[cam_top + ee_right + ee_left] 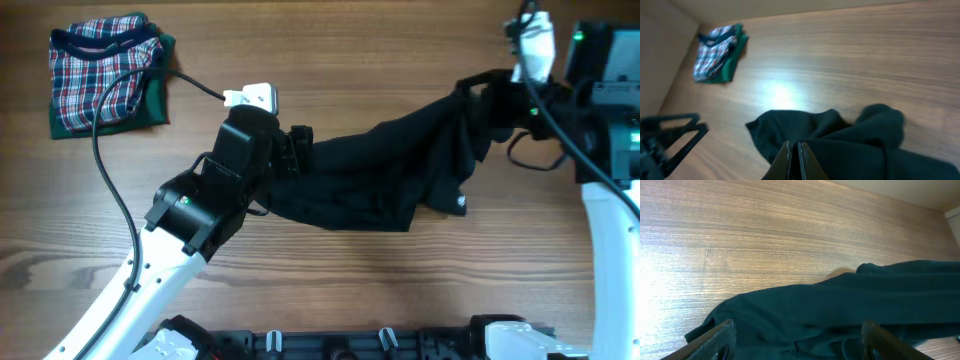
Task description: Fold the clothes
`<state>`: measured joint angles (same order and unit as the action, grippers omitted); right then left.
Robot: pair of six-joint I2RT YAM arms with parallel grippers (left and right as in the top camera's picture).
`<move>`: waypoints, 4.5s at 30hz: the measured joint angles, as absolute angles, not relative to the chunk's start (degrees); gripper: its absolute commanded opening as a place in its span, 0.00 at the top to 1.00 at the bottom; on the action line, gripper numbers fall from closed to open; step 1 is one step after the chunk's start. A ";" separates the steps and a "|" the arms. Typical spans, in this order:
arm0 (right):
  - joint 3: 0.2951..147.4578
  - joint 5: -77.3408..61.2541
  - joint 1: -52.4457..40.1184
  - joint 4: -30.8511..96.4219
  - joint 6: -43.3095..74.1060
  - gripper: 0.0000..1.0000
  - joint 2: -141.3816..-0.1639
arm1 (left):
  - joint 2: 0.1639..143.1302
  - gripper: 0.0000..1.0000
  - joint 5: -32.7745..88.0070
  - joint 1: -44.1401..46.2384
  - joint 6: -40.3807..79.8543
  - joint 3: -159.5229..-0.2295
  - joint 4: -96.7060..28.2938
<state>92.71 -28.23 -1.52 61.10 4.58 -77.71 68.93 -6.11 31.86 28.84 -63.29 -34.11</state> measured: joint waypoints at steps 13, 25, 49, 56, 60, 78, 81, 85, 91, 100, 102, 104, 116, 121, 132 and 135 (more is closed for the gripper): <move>92.73 -18.63 -24.21 53.82 12.16 0.89 -97.12 | 59.83 0.18 -5.74 18.11 31.22 -63.29 -42.83; 92.73 -15.25 -21.28 66.19 4.64 0.29 -96.71 | 63.00 0.20 -0.51 16.32 29.82 -63.29 -39.29; 71.72 -16.93 -14.15 44.66 10.66 0.96 -98.37 | 82.52 0.34 13.89 34.02 26.26 -63.44 -40.73; 93.23 -17.17 -14.15 58.89 7.84 0.96 -98.37 | 76.23 0.30 11.99 29.28 26.20 -63.37 -40.80; 113.86 -18.04 -14.15 65.10 7.20 0.96 -97.82 | 66.98 0.31 11.81 29.39 25.58 -63.40 -39.90; 124.66 -28.32 -14.15 70.72 10.26 0.96 -92.33 | 77.14 0.28 -10.61 49.10 23.79 -63.33 -14.66; 124.66 -30.09 -14.15 72.01 10.17 0.96 -92.29 | 78.24 0.25 -17.34 49.19 24.29 -63.33 -13.17; 124.66 -31.09 -14.15 72.31 9.82 0.96 -92.29 | 78.43 0.27 -23.68 49.19 24.32 -63.33 -13.04; 124.66 -32.12 -14.15 73.91 7.60 0.96 -92.29 | 78.41 0.96 -28.53 49.19 24.60 -63.31 -8.86; 124.66 -20.95 -14.87 68.14 3.97 0.96 -87.44 | 58.30 0.96 -31.18 49.39 21.17 -63.29 -8.86; 124.68 -20.86 -15.14 67.00 3.73 0.96 -84.62 | 52.18 0.96 -29.23 49.65 20.62 -63.29 -9.02; 124.88 -18.81 -14.55 66.28 3.46 0.96 -81.49 | 47.77 0.96 -28.42 49.63 20.60 -63.29 -9.02; 126.48 -19.22 -14.41 86.50 0.91 0.96 -73.41 | 42.39 0.96 -21.41 49.56 20.60 -63.29 -11.03; 125.78 -25.39 -14.48 90.39 -4.34 0.95 -78.06 | 44.47 0.96 -31.90 49.52 20.56 -63.24 -3.40; 106.48 -20.64 -31.62 71.79 -5.10 0.59 -78.43 | 58.35 0.96 -47.53 49.45 20.62 -63.16 24.60; 98.28 -19.20 -33.26 60.12 0.84 0.53 -78.50 | 58.06 0.96 -48.69 49.45 20.62 -63.18 25.26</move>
<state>98.28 -19.20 -33.26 60.12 0.84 -78.50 58.06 -48.69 49.45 20.62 -63.18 25.26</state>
